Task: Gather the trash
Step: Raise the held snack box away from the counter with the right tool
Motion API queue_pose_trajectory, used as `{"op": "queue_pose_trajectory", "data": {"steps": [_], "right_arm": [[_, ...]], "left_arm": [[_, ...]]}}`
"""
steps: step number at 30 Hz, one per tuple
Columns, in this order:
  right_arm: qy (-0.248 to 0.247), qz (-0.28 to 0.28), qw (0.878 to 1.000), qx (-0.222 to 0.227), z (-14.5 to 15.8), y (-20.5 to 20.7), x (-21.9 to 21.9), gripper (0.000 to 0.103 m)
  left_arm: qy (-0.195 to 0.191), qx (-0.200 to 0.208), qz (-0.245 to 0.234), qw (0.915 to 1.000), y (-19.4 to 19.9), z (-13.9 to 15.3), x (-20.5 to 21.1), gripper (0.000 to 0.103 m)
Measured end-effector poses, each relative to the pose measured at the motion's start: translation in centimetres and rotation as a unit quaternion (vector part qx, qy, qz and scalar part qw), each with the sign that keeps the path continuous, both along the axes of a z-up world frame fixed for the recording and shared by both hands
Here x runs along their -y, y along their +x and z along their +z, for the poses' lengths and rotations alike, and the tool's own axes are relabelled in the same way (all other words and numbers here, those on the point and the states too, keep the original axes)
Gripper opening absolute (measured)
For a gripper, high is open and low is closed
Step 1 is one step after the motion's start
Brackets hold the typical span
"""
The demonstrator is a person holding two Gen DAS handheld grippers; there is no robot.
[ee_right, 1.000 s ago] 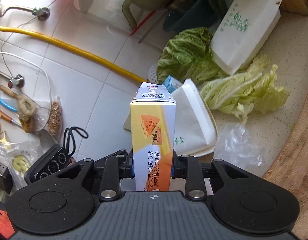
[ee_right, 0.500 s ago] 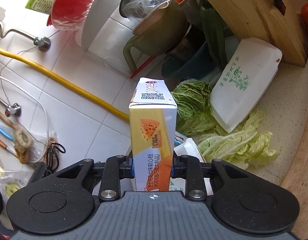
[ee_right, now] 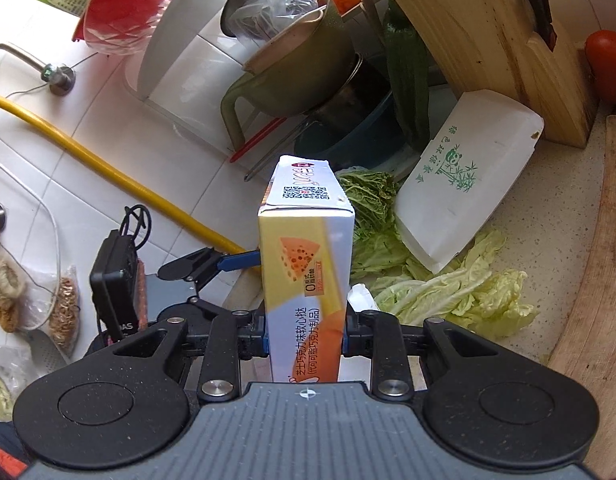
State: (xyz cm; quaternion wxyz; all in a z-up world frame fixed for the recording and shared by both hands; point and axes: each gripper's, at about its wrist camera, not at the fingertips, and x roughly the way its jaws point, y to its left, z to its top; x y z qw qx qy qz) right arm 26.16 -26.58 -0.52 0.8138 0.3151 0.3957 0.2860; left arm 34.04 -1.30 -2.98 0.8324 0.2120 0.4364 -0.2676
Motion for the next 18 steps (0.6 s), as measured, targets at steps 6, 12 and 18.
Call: {"op": "queue_pose_trajectory", "data": {"steps": [6, 12, 18], "right_arm": [[-0.003, 0.002, 1.0, -0.007, 0.0, 0.3, 0.0, 0.036], [-0.006, 0.007, 1.0, -0.018, -0.5, 0.6, 0.1, 0.036], [-0.017, 0.019, 1.0, -0.018, -0.4, 0.2, -0.5, 0.036]], "left_arm": [[0.011, -0.051, -0.017, 0.9985, -1.0, -0.9, 0.4, 0.071], [0.012, -0.114, -0.007, 0.9934, -2.6, -2.2, 0.7, 0.058], [-0.042, -0.119, 0.045, 0.991, -2.0, -2.2, 0.0, 0.055]]}}
